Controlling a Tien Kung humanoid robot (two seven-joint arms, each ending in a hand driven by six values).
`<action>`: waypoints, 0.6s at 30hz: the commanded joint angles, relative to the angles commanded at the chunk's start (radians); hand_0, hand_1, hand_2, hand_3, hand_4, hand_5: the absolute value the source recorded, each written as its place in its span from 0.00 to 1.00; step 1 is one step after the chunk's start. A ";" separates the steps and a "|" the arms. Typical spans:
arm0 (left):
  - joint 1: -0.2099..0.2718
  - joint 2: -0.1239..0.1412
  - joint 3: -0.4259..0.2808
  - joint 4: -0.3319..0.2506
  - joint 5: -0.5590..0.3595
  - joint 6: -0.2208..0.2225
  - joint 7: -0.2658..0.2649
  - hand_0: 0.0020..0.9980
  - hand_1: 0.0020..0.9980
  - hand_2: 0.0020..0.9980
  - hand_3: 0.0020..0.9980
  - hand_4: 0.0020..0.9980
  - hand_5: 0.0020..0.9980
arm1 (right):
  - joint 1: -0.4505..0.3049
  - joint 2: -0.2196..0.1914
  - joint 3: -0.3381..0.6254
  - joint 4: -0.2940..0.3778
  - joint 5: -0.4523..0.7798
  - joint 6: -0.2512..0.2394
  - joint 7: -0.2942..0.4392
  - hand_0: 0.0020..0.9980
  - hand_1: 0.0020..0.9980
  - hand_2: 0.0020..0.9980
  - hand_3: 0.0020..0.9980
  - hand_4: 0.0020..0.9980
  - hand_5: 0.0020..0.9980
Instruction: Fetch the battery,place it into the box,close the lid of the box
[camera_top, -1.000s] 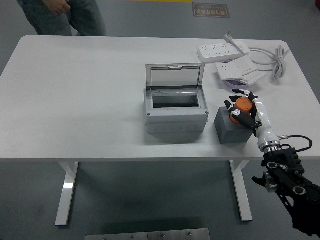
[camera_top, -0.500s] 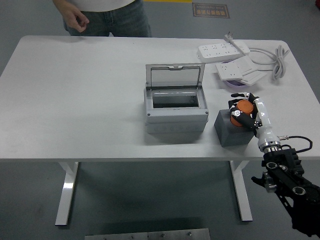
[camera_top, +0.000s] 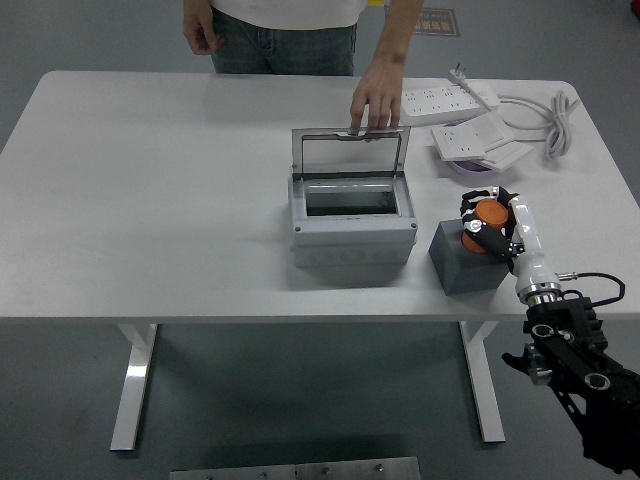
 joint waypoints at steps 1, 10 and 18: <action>0.000 0.000 0.000 0.000 0.000 0.000 0.000 0.63 0.70 0.57 0.54 0.50 0.00 | 0.001 0.000 0.000 0.001 0.000 -0.001 0.000 0.39 0.39 0.43 0.47 0.46 0.00; 0.001 0.001 -0.004 -0.001 0.003 0.005 0.001 0.63 0.70 0.57 0.54 0.50 0.00 | 0.007 0.001 -0.002 0.004 0.006 -0.005 0.001 0.34 0.37 0.39 0.43 0.46 0.01; 0.001 0.002 -0.005 -0.001 0.005 0.013 -0.003 0.63 0.70 0.57 0.54 0.50 0.00 | 0.009 0.000 -0.001 0.011 0.009 -0.003 0.001 0.22 0.26 0.30 0.35 0.14 0.00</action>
